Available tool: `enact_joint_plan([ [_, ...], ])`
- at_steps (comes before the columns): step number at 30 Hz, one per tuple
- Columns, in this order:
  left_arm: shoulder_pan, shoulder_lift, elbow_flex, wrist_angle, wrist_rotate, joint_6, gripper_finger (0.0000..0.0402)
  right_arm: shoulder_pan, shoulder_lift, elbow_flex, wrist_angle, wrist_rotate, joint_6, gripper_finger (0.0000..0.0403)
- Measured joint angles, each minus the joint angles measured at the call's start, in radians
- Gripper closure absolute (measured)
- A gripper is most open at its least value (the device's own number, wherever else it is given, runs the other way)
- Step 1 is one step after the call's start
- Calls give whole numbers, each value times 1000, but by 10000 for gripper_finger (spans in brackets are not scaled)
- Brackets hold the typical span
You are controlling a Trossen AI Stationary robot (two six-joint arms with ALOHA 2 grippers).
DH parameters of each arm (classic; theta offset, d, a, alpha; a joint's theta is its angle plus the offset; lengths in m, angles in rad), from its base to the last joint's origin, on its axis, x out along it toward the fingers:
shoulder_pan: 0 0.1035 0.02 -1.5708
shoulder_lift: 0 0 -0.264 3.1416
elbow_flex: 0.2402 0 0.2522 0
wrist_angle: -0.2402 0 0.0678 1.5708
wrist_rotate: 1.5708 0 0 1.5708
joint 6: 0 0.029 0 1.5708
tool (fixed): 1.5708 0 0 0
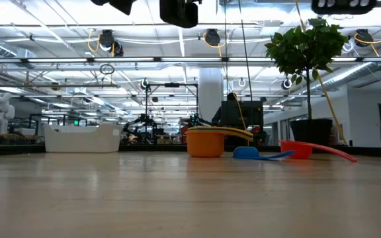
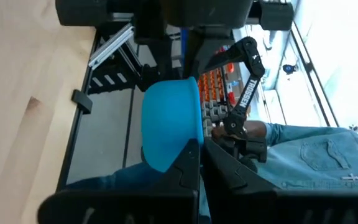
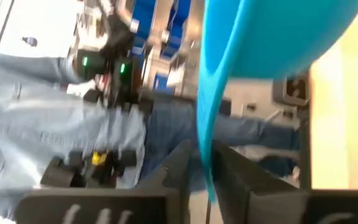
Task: Nest measuring cups in basket
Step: Stack the light blue measuring cup into the yellow measuring cup
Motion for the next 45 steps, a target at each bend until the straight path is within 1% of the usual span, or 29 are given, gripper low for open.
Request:
enact_joint_plan([
  [4, 32, -9, 0, 3, 34, 7, 398, -1, -28, 0, -4, 76, 10, 304],
  [6, 47, -9, 0, 0, 47, 15, 398, -1, -48, 0, -36, 106, 27, 280],
  [10, 77, -13, 0, 1, 63, 27, 399, -6, -96, 0, -171, 129, 65, 231],
  [14, 104, -14, 0, 2, 76, 31, 399, -6, -173, 0, -308, 202, 65, 188],
  [19, 124, -14, 0, 2, 89, 39, 400, -6, -270, 0, -456, 292, 53, 152],
  [24, 144, -17, 0, 15, 79, 48, 399, -5, -360, 0, -612, 375, 36, 143],
  [28, 156, -18, 0, 103, 44, 37, 398, -5, -422, 0, -697, 443, 8, 142],
  [31, 161, -19, 0, 151, 16, 31, 398, -5, -460, 0, -690, 510, -34, 142],
  [36, 170, -21, 0, 258, -49, 64, 398, -3, -508, 0, -657, 611, -89, 142],
  [40, 183, -22, 0, 315, -87, 64, 398, -3, -523, 0, -593, 645, -136, 142],
  [45, 197, -22, 0, 317, -84, 63, 398, -3, -528, 0, -529, 662, -175, 148],
])
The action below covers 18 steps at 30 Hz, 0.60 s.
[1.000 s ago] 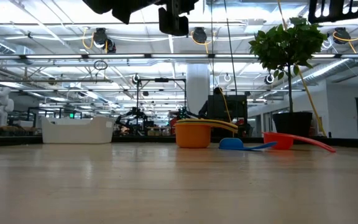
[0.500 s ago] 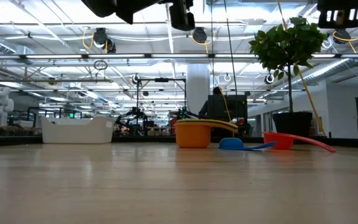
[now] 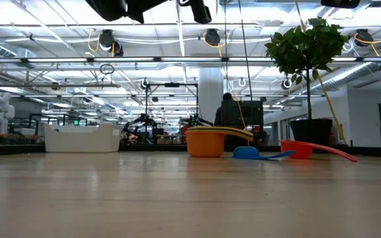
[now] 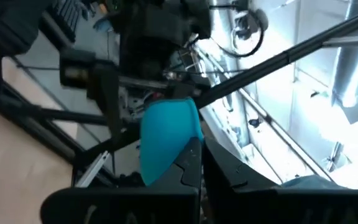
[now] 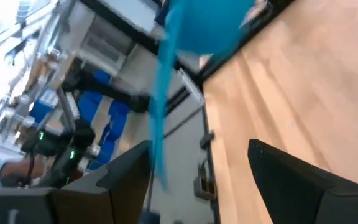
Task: Nest measuring cups in basket
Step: Stack the light blue measuring cup into the yellow measuring cup
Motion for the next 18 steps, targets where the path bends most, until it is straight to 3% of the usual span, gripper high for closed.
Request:
enact_joint_plan([
  [5, -2, 4, 0, -12, 12, 0, 397, -3, 1, 0, 14, 13, -17, 204],
  [12, -2, 4, 0, -14, 10, 1, 397, -3, 0, 0, 15, -10, -49, 378],
  [14, -2, 4, 0, -14, 9, 4, 397, -3, 0, 0, 24, -17, -57, 392],
  [18, -2, 4, 0, -12, 7, 9, 397, -3, 0, 0, 30, -8, -50, 380],
])
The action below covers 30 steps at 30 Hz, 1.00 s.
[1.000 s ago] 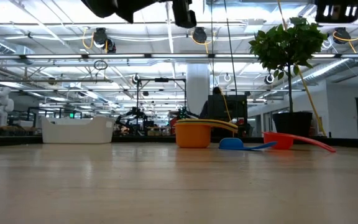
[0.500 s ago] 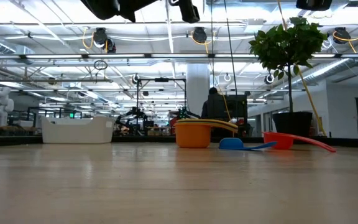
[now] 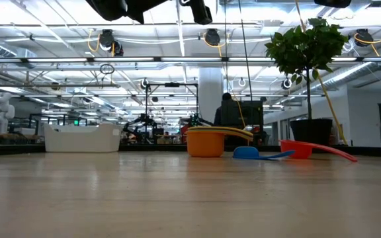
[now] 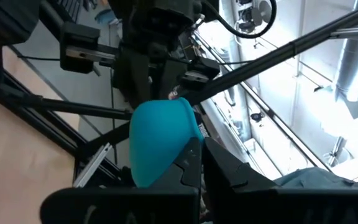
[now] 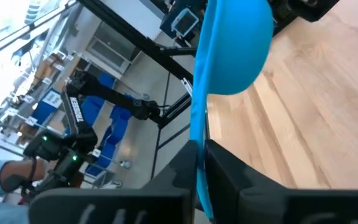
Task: Nest measuring cups in basket
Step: Stack the light blue measuring cup into the yellow measuring cup
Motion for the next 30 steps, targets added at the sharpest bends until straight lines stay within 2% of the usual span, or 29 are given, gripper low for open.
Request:
enact_joint_plan([
  [5, 1, 0, 0, 0, -4, 0, 397, 0, -16, 0, 24, 58, 3, 355],
  [11, 0, 0, 0, 0, -18, 5, 397, -1, -66, 0, 31, 137, 16, 282],
  [18, 0, 0, 0, 35, -106, 14, 397, 0, -140, 0, -18, 232, 19, 211],
  [25, 12, -1, 0, 88, -185, 28, 396, 0, -214, 0, -47, 319, 8, 180],
  [30, 33, -2, 0, 181, -302, 33, 396, 0, -226, 1, -46, 345, -4, 177],
])
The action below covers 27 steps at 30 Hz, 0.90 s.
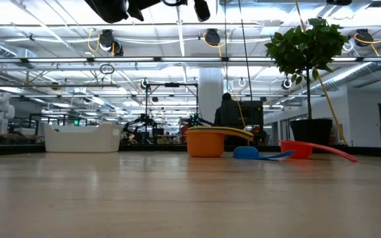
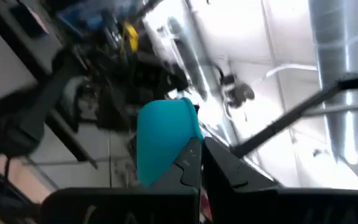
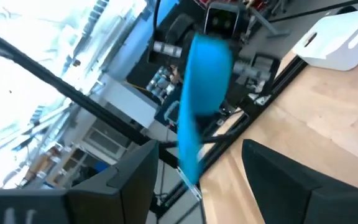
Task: Nest measuring cups in basket
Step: Stack the light blue measuring cup into the yellow measuring cup
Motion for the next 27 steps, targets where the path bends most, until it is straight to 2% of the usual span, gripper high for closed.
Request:
enact_joint_plan([
  [15, 10, 1, 0, 35, -79, 39, 396, 0, 21, 0, 51, 131, -58, 187],
  [20, 10, 1, 0, 36, -80, 39, 396, 0, 26, 0, 53, 133, -65, 223],
  [27, 10, 1, 0, 37, -80, 50, 396, 0, 24, -1, 135, 133, -146, 310],
])
